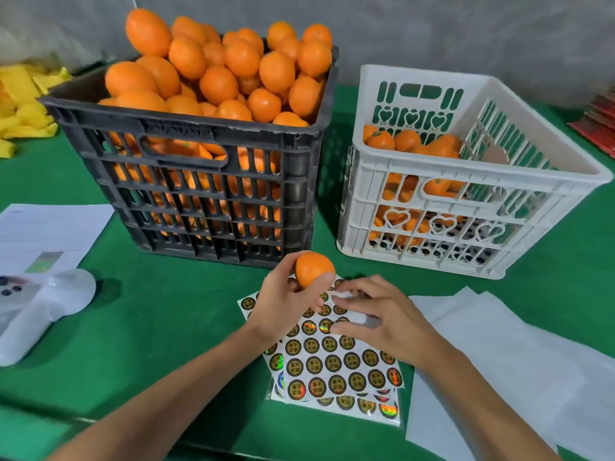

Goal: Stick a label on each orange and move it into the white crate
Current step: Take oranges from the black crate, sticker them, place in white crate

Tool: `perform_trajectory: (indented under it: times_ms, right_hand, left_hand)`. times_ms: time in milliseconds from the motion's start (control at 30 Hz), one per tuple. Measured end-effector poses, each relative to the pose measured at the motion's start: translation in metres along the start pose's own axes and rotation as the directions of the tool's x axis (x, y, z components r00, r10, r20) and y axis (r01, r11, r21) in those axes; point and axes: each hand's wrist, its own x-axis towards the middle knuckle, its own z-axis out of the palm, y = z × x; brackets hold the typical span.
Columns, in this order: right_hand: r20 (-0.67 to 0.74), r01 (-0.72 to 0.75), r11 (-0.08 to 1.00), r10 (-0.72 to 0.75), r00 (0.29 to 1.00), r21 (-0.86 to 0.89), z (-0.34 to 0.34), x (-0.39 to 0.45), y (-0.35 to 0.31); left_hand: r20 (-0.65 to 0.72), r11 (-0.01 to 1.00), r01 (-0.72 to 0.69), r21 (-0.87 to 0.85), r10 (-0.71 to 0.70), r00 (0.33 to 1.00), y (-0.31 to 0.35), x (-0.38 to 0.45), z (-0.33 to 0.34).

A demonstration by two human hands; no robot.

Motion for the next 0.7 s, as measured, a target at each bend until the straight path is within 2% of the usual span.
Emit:
perform_trajectory:
  times_ms: [200, 267, 367, 400, 600, 700]
  right_hand:
    - [-0.026, 0.067, 0.992, -0.07, 0.997, -0.105, 0.0005, -0.0004, -0.0063]
    - [-0.059, 0.041, 0.999, -0.042, 0.997, -0.009, 0.003, -0.002, -0.0046]
    - [-0.062, -0.108, 0.958, 0.129, 0.99, 0.266, 0.0062, -0.0023, -0.0032]
    - [-0.057, -0.124, 0.954, 0.145, 0.988, 0.273, 0.0068, -0.0015, -0.0031]
    - [0.027, -0.095, 0.988, 0.092, 0.995, 0.12, 0.0009, -0.0029, -0.0029]
    - [0.016, -0.066, 0.995, 0.065, 0.998, 0.078, 0.0004, -0.0014, -0.003]
  left_hand:
    - [0.011, 1.0, -0.006, -0.005, 0.006, 1.0, -0.0003, -0.0025, 0.001]
    - [0.003, 1.0, -0.01, -0.007, 0.01, 1.0, -0.0017, -0.0025, 0.002]
    - [-0.003, 1.0, -0.01, -0.006, 0.01, 1.0, -0.0021, -0.0014, 0.0033]
    - [-0.002, 1.0, -0.011, -0.004, 0.011, 1.0, -0.002, -0.001, 0.0033]
    - [-0.008, 1.0, -0.017, -0.012, 0.017, 1.0, -0.0017, -0.001, 0.0032]
    - [-0.012, 1.0, -0.021, -0.011, 0.021, 1.0, -0.0016, -0.0022, 0.0031]
